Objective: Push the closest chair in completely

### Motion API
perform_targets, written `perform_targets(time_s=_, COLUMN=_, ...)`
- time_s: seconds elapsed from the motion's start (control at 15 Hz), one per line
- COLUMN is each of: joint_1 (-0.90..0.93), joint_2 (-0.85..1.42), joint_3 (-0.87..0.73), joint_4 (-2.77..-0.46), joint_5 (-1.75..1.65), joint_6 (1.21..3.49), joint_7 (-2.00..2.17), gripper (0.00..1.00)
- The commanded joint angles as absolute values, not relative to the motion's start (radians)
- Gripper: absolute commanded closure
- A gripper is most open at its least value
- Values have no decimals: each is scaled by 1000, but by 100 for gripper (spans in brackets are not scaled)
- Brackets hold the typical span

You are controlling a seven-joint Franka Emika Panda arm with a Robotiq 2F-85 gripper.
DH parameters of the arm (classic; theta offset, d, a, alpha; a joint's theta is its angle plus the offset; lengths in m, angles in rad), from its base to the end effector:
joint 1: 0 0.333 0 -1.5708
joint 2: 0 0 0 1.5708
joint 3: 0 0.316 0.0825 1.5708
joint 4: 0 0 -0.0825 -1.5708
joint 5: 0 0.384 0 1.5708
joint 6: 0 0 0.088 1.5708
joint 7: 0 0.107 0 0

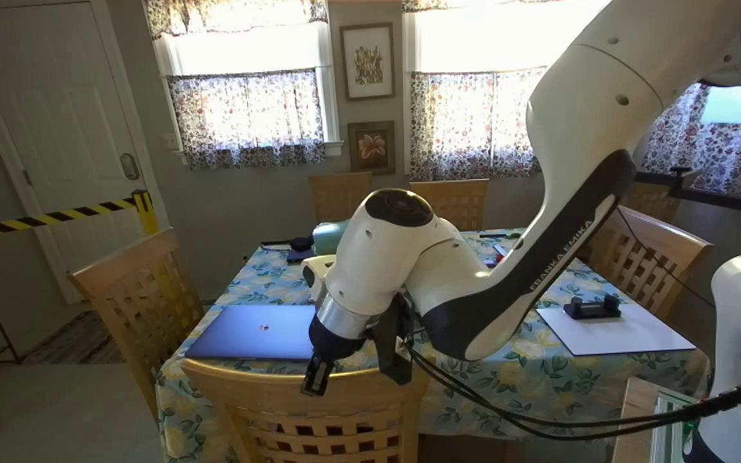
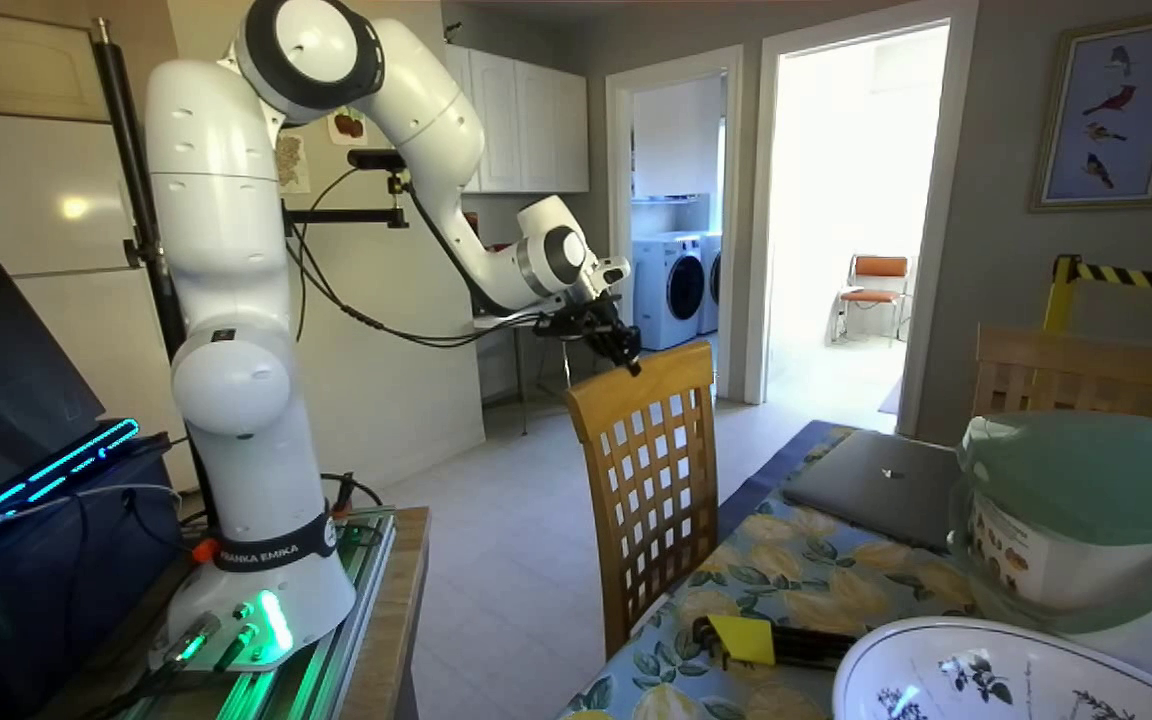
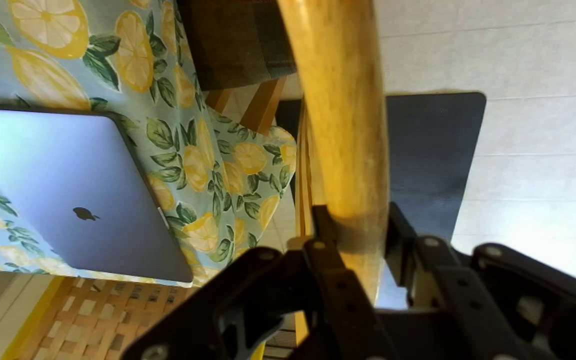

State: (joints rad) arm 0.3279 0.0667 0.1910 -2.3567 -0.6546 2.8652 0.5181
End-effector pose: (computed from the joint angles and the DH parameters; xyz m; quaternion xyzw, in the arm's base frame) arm 0.4479 0.2943 0.3424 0.9247 0.2813 0.2554 0.0243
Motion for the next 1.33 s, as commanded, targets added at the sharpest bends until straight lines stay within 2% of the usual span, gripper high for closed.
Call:
perform_targets(time_s=0.0, joint_1=284, joint_2=70, joint_3=118, joint_4=-2363, joint_5=-735, joint_6=2840, joint_7=576, gripper=93)
perform_targets(time_s=0.13, joint_1=286, joint_2=69, joint_3=86, joint_4=-2349, joint_5=-808, joint_6=2817, joint_7=605, gripper=93)
perform_targets(time_s=0.27, joint_1=288, joint_2=77, joint_3=94, joint_4=-2364, joint_5=-721, joint_6=2839, joint_7=500, gripper=93)
perform_targets(time_s=0.33, joint_1=320, joint_2=72, joint_3=117, joint_4=-2352, joint_5=-736, joint_6=2868, joint_7=529, gripper=71)
perform_targets(time_s=0.67, joint_1=318, joint_2=91, joint_3=117, joint_4=-2359, joint_5=-733, joint_6=2866, joint_7=515, gripper=71)
perform_targets(time_s=0.73, joint_1=318, joint_2=93, joint_3=116, joint_4=-2360, joint_5=-733, joint_6=2865, joint_7=514, gripper=93)
perform_targets(time_s=1.27, joint_1=303, joint_2=174, joint_3=48, joint_4=-2217, joint_5=-937, joint_6=2899, joint_7=506, gripper=93)
